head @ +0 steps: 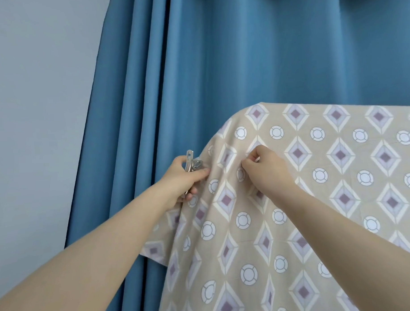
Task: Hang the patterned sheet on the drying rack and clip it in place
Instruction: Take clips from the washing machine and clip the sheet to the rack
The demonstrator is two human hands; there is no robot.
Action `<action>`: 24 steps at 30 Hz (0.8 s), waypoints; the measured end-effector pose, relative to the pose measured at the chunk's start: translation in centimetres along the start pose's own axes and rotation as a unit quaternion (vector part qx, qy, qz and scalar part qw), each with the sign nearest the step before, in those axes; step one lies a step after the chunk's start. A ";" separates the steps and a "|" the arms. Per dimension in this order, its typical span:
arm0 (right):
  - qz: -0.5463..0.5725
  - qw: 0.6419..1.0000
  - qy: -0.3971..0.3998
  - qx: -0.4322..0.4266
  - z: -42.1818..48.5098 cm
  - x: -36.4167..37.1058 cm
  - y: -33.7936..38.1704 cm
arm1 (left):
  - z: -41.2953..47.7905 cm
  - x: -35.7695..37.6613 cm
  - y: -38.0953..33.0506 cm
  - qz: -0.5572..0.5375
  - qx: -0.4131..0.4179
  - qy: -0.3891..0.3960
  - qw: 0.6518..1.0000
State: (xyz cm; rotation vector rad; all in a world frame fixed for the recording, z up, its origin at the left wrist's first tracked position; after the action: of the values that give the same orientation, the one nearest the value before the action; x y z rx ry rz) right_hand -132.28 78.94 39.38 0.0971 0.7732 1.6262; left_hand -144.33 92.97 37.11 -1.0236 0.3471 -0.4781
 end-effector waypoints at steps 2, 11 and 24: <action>0.009 1.000 0.001 -0.001 0.1 0.0 0.0 | 0.2 0.1 0.2 0.007 -0.031 0.004 0.999; 0.015 1.000 -0.001 -0.007 0.6 -0.8 -0.2 | 2.2 -0.6 -2.8 -0.009 -0.040 -0.009 0.999; -0.030 0.998 -0.035 -0.037 2.1 -1.8 0.1 | 6.9 -1.7 -2.7 0.001 0.082 -0.190 0.978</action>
State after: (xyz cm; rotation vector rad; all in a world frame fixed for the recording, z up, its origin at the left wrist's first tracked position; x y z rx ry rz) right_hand -130.99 78.17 41.73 0.0772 0.6549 1.5852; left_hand -142.95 97.70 42.84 -0.9294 -0.0332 -0.2951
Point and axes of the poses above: each hand's wrist, its own z-axis towards the middle knuckle, its own x-axis out of the palm, y = z × x, the point moved 4 cm from there along z, towards the middle knuckle, and after that the axes turned 3 degrees about -z, right-handed, at the moved point
